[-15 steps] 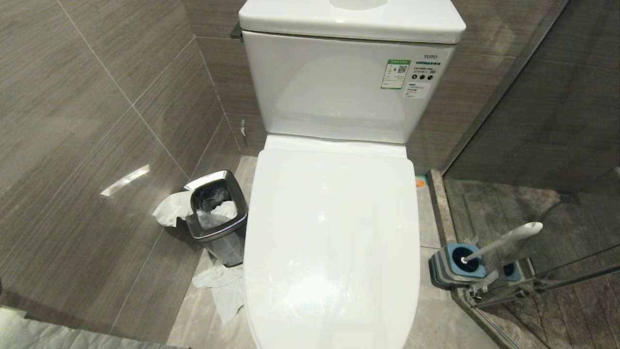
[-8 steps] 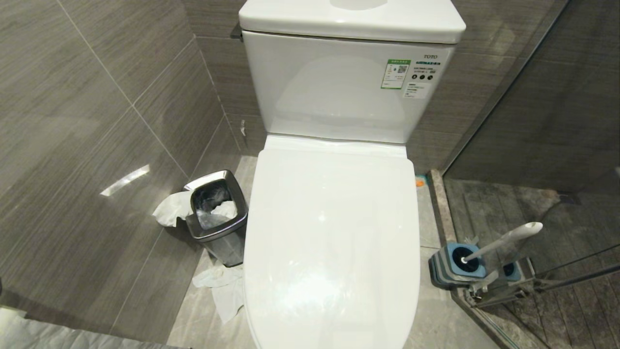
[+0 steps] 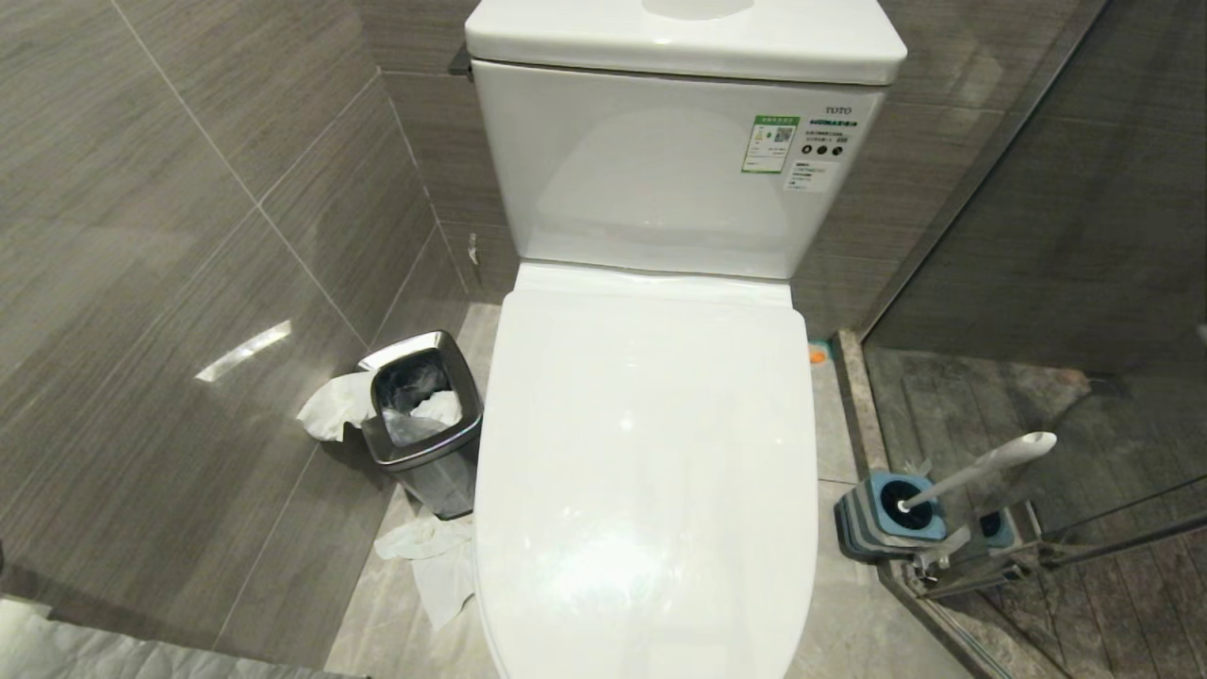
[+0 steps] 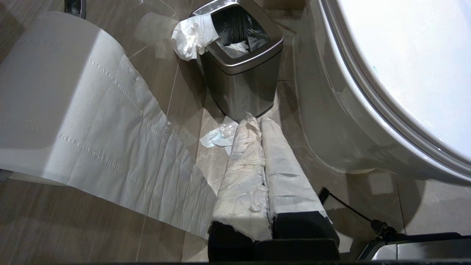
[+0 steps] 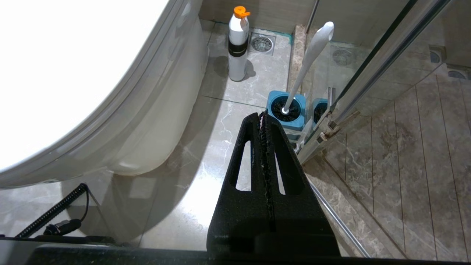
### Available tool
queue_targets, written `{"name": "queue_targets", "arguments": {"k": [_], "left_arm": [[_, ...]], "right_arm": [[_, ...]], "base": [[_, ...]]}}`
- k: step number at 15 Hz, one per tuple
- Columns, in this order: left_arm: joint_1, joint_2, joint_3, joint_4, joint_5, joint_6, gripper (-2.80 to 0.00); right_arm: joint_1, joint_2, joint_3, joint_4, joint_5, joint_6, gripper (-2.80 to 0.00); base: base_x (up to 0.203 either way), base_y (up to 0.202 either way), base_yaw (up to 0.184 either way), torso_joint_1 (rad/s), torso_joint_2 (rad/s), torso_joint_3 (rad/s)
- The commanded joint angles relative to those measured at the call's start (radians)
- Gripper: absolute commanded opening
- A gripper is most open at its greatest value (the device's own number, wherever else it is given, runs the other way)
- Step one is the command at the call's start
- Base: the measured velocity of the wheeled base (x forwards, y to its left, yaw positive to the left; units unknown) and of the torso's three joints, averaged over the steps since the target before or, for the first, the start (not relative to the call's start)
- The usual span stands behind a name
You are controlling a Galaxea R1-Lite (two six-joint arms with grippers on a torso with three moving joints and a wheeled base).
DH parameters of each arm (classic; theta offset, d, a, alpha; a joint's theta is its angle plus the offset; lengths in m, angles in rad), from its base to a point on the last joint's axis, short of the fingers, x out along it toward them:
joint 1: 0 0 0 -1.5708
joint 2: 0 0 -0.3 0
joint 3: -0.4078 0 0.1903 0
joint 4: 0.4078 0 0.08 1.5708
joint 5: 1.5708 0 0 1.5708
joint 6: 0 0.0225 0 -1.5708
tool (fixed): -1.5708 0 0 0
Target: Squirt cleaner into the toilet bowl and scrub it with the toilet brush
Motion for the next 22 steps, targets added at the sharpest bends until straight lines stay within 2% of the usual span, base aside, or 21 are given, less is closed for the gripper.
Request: {"name": "queue_targets", "arguments": {"k": [1,22], "left_arm": [[0.0,0.002,0.0,0.0,0.0,0.001,-2.8],[0.0,0.002,0.0,0.0,0.0,0.001,-2.8]], "right_arm": [[0.0,0.001,0.0,0.0,0.0,0.0,-2.8],[0.0,0.001,0.0,0.0,0.0,0.0,-2.8]], "base": [[0.0,0.0,0.0,0.0,0.0,0.0],[0.0,0.0,0.0,0.0,0.0,0.0]]}}
